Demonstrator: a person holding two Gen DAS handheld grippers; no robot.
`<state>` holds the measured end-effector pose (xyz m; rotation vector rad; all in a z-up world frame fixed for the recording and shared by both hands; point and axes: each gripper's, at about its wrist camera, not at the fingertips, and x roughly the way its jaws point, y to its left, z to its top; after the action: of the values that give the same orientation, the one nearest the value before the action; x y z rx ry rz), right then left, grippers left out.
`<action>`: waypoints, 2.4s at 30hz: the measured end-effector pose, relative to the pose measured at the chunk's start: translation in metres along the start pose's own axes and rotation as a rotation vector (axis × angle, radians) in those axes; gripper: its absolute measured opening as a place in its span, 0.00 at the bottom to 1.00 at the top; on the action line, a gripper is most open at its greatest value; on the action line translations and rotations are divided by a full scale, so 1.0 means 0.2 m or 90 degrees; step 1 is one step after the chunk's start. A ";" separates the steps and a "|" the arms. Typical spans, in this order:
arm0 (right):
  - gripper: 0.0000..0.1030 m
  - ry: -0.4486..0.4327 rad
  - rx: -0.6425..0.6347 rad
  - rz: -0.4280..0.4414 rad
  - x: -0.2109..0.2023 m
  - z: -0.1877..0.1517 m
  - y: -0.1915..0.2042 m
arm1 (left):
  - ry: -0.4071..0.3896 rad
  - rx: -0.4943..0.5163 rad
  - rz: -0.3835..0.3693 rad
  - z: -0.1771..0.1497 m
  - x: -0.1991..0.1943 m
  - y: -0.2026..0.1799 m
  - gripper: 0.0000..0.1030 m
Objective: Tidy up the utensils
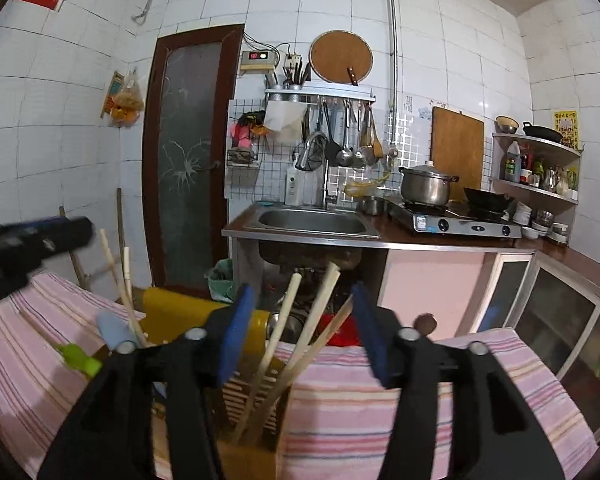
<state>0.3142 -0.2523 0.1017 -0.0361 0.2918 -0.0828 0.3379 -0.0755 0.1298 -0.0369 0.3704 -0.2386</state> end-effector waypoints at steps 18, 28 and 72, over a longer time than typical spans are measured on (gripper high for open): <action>0.96 0.045 0.062 0.013 -0.96 -0.31 0.00 | -0.068 -0.002 0.047 -0.48 -1.02 0.11 0.95; 0.96 0.052 0.048 -0.002 -1.26 -0.68 0.11 | -0.051 0.008 0.084 -0.91 -1.22 0.11 0.95; 0.96 -0.018 0.065 -0.045 -1.44 -0.85 0.10 | -0.093 0.001 0.118 -1.11 -1.29 0.13 0.95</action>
<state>-0.0081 -0.2116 0.0209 0.0534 0.2577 -0.1664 0.0295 0.0130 0.0117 -0.0175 0.2266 -0.0521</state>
